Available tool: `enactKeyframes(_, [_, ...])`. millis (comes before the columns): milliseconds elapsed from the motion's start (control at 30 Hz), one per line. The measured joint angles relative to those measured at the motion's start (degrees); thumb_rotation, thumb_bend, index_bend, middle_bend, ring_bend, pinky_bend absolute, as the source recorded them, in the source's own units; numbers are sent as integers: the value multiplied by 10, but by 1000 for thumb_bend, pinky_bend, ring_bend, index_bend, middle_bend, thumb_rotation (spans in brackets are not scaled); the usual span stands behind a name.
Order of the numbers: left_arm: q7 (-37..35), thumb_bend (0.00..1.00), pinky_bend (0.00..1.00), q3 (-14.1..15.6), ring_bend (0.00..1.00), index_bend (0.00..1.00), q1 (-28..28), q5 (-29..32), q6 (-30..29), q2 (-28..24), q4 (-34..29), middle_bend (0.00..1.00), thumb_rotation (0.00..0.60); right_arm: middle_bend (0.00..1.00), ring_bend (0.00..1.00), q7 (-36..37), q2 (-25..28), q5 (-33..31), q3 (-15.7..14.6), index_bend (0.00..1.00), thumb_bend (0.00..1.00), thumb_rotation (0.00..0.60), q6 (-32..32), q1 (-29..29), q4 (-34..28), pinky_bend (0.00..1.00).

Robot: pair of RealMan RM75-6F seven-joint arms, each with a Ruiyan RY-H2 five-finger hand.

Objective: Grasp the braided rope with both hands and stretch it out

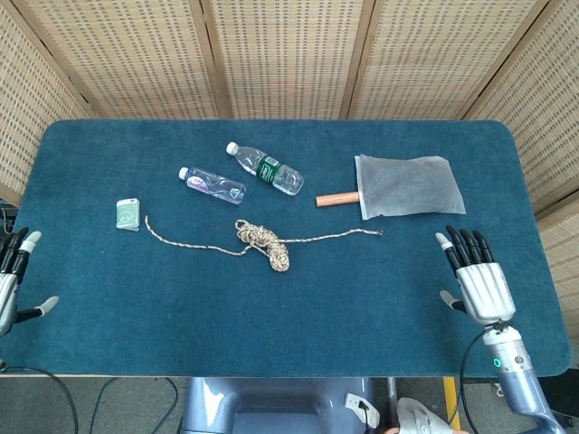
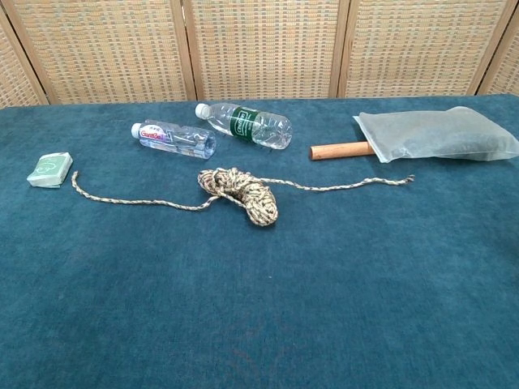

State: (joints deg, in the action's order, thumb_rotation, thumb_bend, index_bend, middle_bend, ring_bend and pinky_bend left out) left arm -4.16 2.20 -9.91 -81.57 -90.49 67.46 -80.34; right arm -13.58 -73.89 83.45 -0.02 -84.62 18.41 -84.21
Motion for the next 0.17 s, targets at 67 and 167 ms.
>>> enactKeyframes(67, [-1,0,0,7,0,0,21,-3,-17,-6,-2,0,600,0,0,-1,8,13,-6,0,0,600,-21,-17,-4,0])
enactKeyframes(167, [-8,0,0,11,0,0,38,-4,-23,-15,-7,0,600,0,0,7,15,27,-9,0,0,600,-41,-32,-5,0])
